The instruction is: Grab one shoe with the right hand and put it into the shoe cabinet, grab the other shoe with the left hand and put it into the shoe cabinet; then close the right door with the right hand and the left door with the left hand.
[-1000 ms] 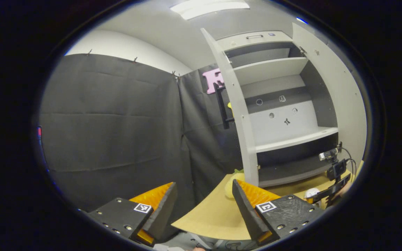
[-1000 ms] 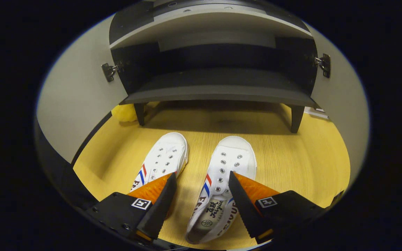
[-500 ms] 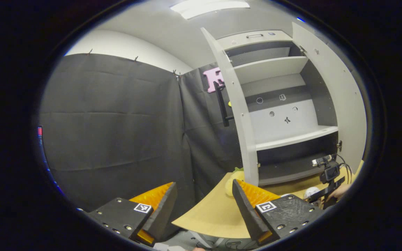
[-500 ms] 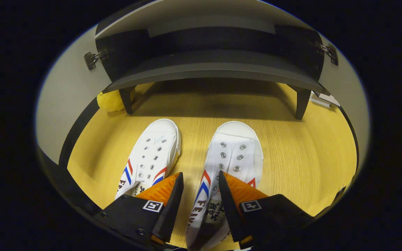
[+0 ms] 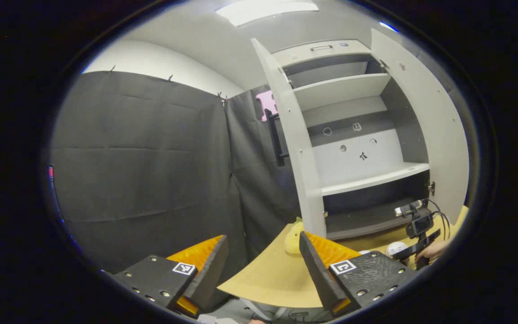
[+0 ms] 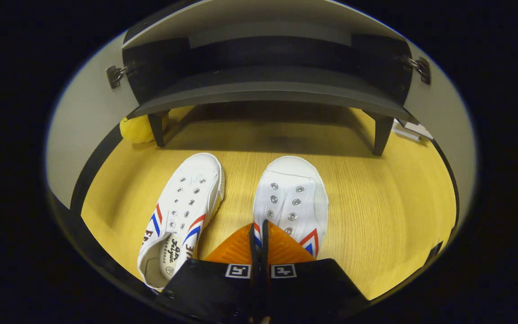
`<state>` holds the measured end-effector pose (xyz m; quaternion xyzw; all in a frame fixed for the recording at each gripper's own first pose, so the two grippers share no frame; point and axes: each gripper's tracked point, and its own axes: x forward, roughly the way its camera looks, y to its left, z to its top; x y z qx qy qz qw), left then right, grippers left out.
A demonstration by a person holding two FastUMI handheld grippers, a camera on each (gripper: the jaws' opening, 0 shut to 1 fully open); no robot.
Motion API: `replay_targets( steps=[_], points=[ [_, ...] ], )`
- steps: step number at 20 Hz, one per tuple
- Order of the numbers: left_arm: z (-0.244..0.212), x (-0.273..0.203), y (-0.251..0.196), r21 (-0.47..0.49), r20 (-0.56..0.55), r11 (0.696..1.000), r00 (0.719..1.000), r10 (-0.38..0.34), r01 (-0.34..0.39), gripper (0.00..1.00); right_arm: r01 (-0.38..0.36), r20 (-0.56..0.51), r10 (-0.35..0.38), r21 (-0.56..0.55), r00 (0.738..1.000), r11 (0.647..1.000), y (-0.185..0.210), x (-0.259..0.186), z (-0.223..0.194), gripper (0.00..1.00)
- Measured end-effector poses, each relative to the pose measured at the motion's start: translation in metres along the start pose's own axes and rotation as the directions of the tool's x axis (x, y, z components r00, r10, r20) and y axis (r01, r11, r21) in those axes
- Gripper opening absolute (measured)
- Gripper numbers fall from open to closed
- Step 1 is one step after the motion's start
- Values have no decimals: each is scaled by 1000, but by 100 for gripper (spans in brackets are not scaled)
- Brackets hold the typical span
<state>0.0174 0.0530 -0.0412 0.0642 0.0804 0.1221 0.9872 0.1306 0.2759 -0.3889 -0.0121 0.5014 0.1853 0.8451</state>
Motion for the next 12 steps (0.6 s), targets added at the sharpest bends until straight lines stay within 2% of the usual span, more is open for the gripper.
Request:
replay_targets(
  steps=[1, 2, 6, 7, 9, 12],
  points=[
    [1, -2, -2, 0, 2, 1000, 1000, -4, 4, 99, -11, 19, 11, -4, 1000, 1000, -2, 2, 2, 0],
    [2, -4, -4, -1, 3, 1000, 1000, -9, 9, 99, -20, 26, 20, -1, 999, 1000, -2, -3, 3, 2],
    [6, -4, -15, -7, 16, 999, 999, -32, 32, 99, -43, 87, 40, 22, 995, 999, -13, -24, 16, 2],
    [7, -4, -19, -6, 19, 999, 999, -41, 41, 92, -53, 95, 50, 31, 994, 998, -15, -29, 20, 2],
    [8, -4, -26, -6, 28, 998, 998, -57, 57, 92, -69, 124, 63, 45, 990, 997, -16, -41, 32, 2],
    [11, -3, -36, -15, 38, 997, 996, -81, 82, 87, -84, 163, 72, 68, 984, 994, -19, -62, 51, 2]
  ],
)
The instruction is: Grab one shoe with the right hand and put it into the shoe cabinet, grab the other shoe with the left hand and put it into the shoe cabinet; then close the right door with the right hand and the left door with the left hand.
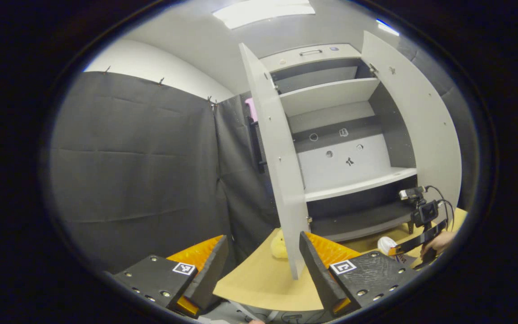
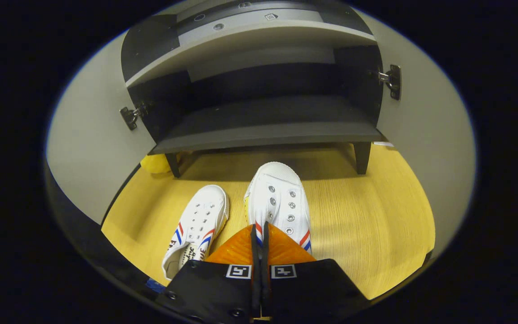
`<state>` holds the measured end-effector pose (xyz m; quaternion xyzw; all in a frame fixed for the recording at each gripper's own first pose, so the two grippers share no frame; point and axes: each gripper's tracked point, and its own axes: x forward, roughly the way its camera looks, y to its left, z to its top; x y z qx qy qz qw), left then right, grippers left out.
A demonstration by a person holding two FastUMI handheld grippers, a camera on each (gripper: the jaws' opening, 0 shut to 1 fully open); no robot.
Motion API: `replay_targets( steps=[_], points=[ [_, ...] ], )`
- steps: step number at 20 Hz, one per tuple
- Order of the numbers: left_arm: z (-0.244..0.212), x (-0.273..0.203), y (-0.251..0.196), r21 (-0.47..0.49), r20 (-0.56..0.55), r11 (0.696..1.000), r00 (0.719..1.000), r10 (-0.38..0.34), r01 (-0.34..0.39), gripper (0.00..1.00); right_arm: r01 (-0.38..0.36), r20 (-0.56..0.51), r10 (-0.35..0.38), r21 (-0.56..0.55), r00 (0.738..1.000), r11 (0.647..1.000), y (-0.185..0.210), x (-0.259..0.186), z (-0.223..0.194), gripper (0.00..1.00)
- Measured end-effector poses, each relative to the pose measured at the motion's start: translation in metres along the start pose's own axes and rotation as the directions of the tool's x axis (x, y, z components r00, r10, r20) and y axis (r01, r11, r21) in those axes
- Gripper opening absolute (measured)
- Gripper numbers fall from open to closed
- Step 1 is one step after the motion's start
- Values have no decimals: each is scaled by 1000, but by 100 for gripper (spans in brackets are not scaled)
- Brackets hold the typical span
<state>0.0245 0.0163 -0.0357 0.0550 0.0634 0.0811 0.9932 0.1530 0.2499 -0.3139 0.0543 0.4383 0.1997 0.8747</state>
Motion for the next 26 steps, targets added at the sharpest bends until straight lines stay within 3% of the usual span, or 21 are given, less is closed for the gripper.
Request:
replay_targets(
  steps=[11, 19, 26],
  points=[
    [15, 9, -38, -30, 60, 995, 994, -95, 97, 97, -71, 220, 62, 31, 974, 997, 4, -93, 109, 2],
    [25, 23, -58, -52, 98, 988, 985, -140, 146, 99, -88, 370, 86, -12, 925, 996, 13, -144, 194, 2],
    [18, 32, -70, -79, 95, 982, 982, -162, 170, 99, -73, 474, 76, -25, 877, 997, 17, -150, 275, 2]
  ],
)
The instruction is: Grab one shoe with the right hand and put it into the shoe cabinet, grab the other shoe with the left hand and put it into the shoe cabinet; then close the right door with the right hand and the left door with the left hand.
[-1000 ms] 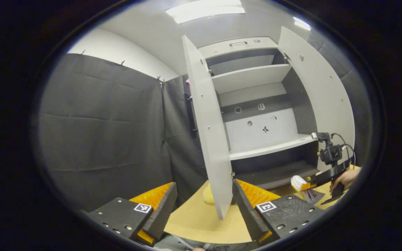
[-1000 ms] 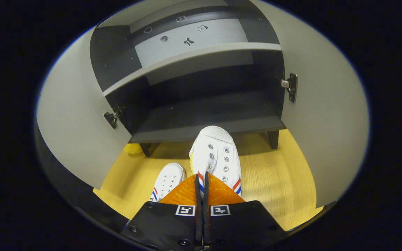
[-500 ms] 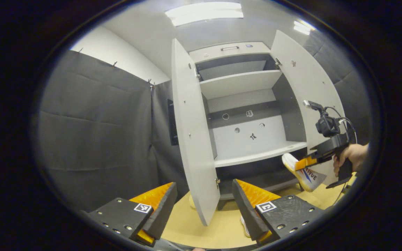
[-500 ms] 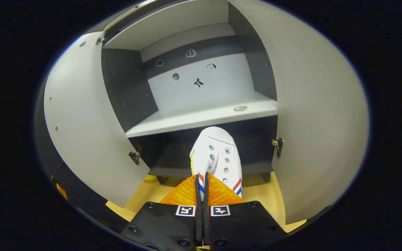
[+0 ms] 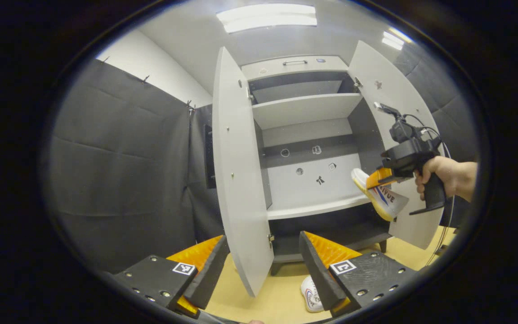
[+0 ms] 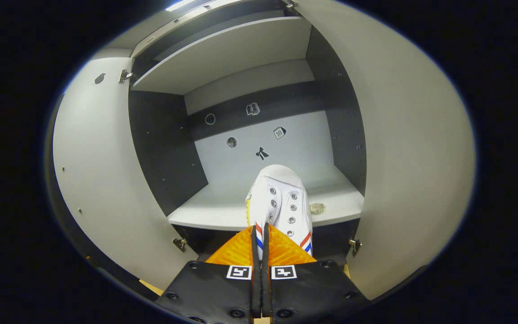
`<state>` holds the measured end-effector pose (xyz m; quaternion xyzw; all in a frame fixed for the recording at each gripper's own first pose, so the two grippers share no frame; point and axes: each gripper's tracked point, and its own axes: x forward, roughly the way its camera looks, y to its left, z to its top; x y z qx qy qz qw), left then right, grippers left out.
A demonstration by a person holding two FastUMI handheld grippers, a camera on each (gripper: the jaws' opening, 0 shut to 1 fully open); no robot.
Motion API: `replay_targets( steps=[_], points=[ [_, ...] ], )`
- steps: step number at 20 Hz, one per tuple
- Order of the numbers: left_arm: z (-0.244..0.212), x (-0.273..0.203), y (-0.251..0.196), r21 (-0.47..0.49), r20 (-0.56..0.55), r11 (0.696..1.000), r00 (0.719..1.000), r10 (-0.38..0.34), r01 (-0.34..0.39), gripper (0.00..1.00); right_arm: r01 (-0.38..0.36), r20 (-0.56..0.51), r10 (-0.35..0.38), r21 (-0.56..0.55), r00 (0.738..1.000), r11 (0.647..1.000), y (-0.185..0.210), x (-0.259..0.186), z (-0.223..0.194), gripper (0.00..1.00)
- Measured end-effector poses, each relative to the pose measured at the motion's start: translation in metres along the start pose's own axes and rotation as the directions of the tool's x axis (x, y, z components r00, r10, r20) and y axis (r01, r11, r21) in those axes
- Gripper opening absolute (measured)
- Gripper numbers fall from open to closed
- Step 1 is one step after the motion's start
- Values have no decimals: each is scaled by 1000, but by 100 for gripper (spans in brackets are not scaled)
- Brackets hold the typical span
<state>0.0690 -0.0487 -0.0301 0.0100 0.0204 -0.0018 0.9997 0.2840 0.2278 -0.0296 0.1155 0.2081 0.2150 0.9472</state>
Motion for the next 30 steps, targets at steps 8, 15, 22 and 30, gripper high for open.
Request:
replay_targets(
  steps=[8, 15, 22, 30],
  points=[
    [-13, 26, -13, -24, -33, 999, 999, -28, 28, 99, 49, 39, -49, -18, 998, 999, -14, 64, 53, 1],
    [-29, 38, -18, -15, -82, 1000, 996, -20, 19, 92, 129, -8, -129, -48, 992, 991, -40, 125, 60, 2],
    [-38, 46, -19, -3, -121, 1000, 993, -3, 3, 92, 157, -55, -161, -68, 985, 985, -48, 154, 43, 6],
    [-49, 54, -28, -24, -169, 998, 984, -55, 52, 92, 126, 124, -109, -147, 986, 981, -25, 98, 73, 99]
  ],
)
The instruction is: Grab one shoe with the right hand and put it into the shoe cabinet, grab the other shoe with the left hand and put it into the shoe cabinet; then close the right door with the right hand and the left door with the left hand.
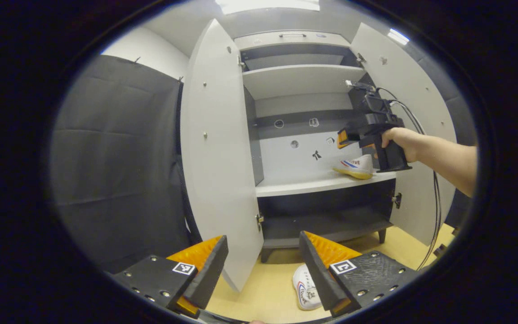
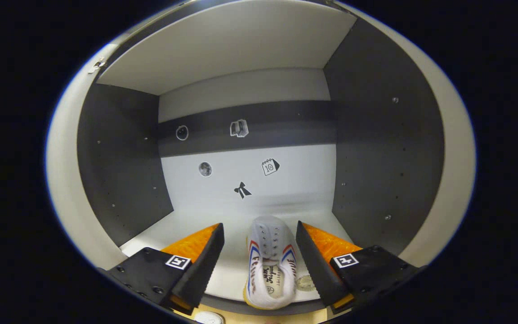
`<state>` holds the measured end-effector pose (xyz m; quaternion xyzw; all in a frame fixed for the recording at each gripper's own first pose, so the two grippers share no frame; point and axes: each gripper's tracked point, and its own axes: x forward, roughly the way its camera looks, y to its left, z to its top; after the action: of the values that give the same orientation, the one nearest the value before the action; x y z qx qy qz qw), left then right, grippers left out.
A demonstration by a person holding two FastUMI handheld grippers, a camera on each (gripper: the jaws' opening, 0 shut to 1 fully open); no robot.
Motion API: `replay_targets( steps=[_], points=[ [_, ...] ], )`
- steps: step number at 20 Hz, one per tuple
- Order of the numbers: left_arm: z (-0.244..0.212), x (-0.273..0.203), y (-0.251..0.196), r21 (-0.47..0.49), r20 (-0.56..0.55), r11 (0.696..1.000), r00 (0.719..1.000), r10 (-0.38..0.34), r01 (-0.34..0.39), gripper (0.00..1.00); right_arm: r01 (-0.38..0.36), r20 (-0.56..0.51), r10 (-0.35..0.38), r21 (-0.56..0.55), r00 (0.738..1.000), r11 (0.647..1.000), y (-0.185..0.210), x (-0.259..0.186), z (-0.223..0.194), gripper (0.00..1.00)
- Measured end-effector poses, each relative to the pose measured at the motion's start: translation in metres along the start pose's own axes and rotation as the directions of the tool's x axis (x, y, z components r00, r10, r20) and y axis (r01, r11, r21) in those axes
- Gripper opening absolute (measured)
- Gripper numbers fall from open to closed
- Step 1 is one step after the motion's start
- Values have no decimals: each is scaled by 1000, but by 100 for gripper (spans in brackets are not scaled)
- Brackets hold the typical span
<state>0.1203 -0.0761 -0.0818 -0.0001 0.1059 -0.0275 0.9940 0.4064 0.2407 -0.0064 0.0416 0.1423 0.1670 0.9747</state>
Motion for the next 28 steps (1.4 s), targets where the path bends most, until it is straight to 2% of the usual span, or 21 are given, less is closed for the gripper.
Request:
replay_targets(
  steps=[2, 3, 5, 11, 12, 13, 14, 15, 16, 18, 19, 20, 21, 24, 25, 26, 28],
  points=[
    [0, 7, -5, -5, -1, 1000, 1000, -23, 23, 92, -8, 35, 10, -31, 999, 999, 1, -24, 1, 98],
    [1, 12, -8, -7, -3, 999, 999, -36, 36, 89, -10, 51, 12, -47, 999, 999, 1, -38, 2, 98],
    [-1, 20, -12, -8, -6, 998, 998, -59, 59, 92, -12, 86, 17, -61, 996, 998, 2, -64, 4, 98],
    [-14, 48, -27, -53, -43, 989, 989, -143, 141, 92, -29, 184, 30, -6, 982, 1000, -9, -140, 3, 97],
    [-19, 52, -28, -59, -53, 987, 987, -155, 152, 95, -24, 198, 26, -8, 980, 1000, -12, -151, -1, 97],
    [-22, 57, -29, -64, -61, 985, 985, -164, 160, 92, -19, 206, 22, -17, 978, 1000, -15, -160, -6, 97],
    [-27, 61, -31, -69, -73, 984, 983, -171, 166, 99, -15, 207, 22, -32, 978, 999, -17, -170, -11, 98],
    [-33, 65, -33, -75, -83, 982, 980, -179, 173, 99, -10, 209, 20, -50, 978, 999, -18, -179, -16, 98],
    [-40, 68, -36, -80, -95, 980, 978, -187, 180, 92, -2, 210, 16, -68, 978, 998, -20, -187, -20, 98],
    [-57, 75, -41, -79, -128, 978, 971, -200, 191, 92, 7, 207, 11, -85, 978, 996, -22, -205, -30, 97],
    [-66, 79, -44, -77, -146, 977, 967, -207, 198, 99, 5, 199, 12, -86, 980, 996, -22, -212, -36, 97],
    [-78, 83, -46, -73, -163, 977, 964, -211, 201, 99, 4, 191, 12, -84, 982, 996, -23, -219, -42, 98],
    [-87, 86, -48, -68, -179, 976, 960, -214, 205, 92, 6, 182, 9, -80, 983, 997, -25, -225, -49, 98],
    [-124, 94, -62, -74, -243, 969, 938, -246, 235, 92, 19, 170, -4, -90, 985, 996, -34, -243, -63, 98],
    [-134, 96, -66, -75, -257, 967, 932, -256, 244, 96, 31, 168, -14, -100, 986, 995, -39, -246, -68, 97],
    [-145, 99, -71, -70, -275, 965, 925, -263, 254, 92, 40, 160, -23, -106, 987, 994, -43, -250, -73, 97],
    [-168, 104, -75, -51, -322, 964, 909, -264, 262, 92, 49, 142, -35, -96, 989, 994, -47, -254, -80, 98]
  ],
)
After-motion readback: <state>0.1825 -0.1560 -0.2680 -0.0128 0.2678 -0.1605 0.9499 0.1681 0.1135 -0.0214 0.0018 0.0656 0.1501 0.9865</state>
